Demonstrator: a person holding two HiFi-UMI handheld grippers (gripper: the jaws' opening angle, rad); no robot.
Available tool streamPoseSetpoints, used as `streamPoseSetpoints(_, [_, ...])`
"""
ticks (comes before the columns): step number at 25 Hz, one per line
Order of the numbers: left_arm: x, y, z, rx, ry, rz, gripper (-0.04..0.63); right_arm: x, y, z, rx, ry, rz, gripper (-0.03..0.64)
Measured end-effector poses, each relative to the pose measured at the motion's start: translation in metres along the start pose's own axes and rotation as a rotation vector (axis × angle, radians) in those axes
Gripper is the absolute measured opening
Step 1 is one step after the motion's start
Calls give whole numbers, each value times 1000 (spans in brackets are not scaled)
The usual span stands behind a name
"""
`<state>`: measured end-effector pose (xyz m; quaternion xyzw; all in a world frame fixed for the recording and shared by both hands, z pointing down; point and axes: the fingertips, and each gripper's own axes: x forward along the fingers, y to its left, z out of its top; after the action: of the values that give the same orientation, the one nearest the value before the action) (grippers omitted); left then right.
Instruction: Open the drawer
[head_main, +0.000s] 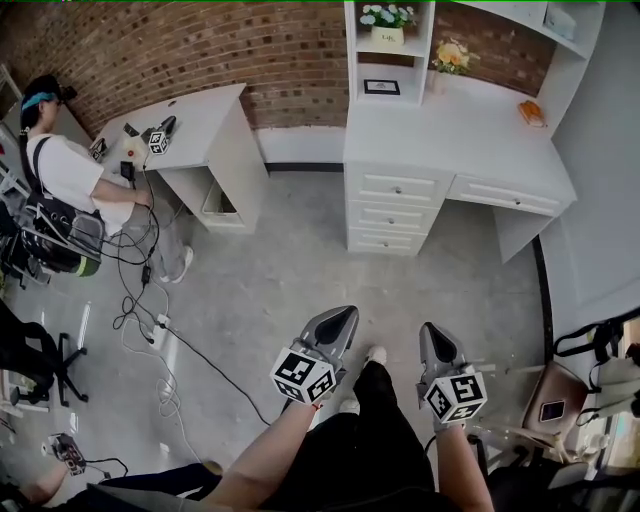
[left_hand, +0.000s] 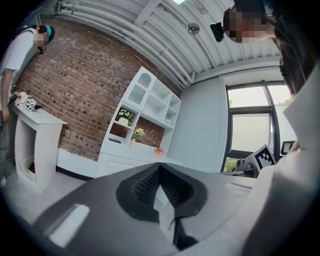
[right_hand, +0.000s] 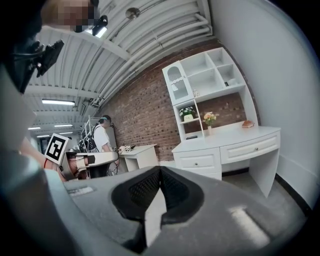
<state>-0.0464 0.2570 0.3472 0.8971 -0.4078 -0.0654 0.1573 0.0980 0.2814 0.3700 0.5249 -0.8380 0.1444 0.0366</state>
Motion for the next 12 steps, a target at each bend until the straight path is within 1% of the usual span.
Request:
streamPoseSetpoints(5, [23,17,-3,5,16,-1,2,28,-14,-7,28,3,4,0])
streamPoseSetpoints(12, [71,57,4,11,28,1,2,83,-42,3,32,-3,13,0])
